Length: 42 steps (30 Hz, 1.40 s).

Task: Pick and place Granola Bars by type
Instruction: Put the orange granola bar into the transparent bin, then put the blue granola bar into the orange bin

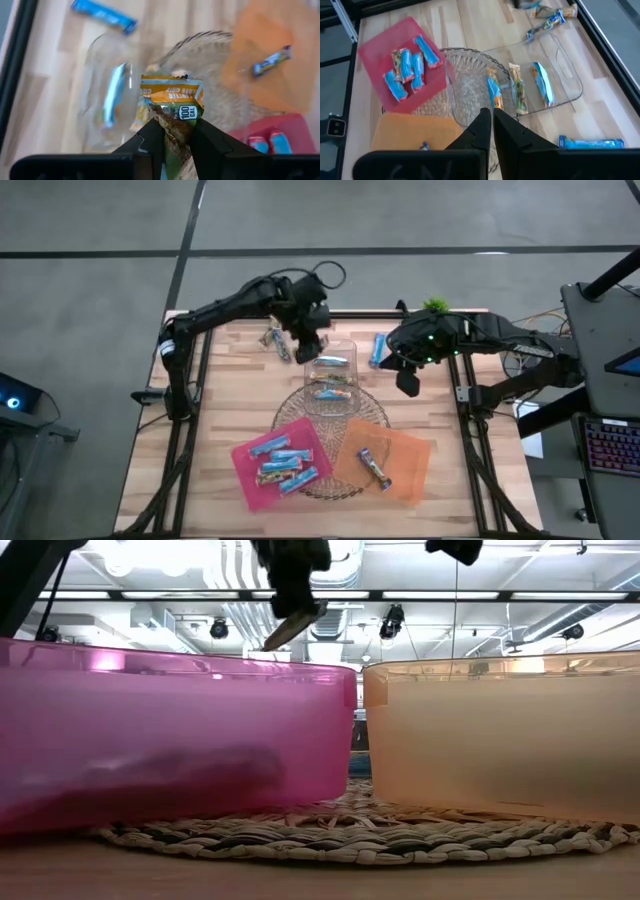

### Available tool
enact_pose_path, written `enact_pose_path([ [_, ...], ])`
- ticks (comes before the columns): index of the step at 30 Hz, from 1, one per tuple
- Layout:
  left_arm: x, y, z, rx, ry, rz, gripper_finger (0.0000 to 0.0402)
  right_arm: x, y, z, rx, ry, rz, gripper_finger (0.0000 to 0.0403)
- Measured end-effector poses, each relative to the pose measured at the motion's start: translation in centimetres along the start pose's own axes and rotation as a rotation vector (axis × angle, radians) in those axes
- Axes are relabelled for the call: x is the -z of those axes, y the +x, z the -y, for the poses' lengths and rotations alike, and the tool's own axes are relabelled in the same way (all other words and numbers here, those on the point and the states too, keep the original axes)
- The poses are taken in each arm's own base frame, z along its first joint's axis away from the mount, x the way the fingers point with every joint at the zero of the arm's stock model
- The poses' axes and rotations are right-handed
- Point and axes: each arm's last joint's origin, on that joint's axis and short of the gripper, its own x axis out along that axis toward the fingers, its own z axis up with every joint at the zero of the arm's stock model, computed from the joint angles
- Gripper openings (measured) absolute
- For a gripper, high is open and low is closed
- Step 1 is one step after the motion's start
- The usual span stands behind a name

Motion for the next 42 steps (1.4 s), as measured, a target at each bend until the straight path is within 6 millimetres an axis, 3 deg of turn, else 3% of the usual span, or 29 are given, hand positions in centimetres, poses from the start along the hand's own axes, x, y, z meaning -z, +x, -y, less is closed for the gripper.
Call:
enact_pose_path([
  [8,-1.5,1.4,3.6,0.043,0.101,0.091,0.0066,0.5,-1.4,0.0,-0.003,-0.003,0.019,0.0013],
  [17,-1.6,4.4,3.0,0.033,0.1,0.162,0.0066,0.5,-1.6,0.0,-0.004,-0.008,0.023,0.0013],
  [23,-0.3,6.6,2.6,0.037,0.081,0.09,0.0066,0.5,-1.6,0.0,-0.004,-0.009,0.023,0.0013],
  [28,0.2,7.3,2.5,0.04,0.063,0.067,0.0069,0.5,-1.6,0.1,0.004,-0.012,0.024,0.0013],
  [42,0.2,7.3,2.2,-0.053,0.058,0.066,0.017,0.5,-1.6,0.1,0.024,-0.011,0.028,0.0013],
])
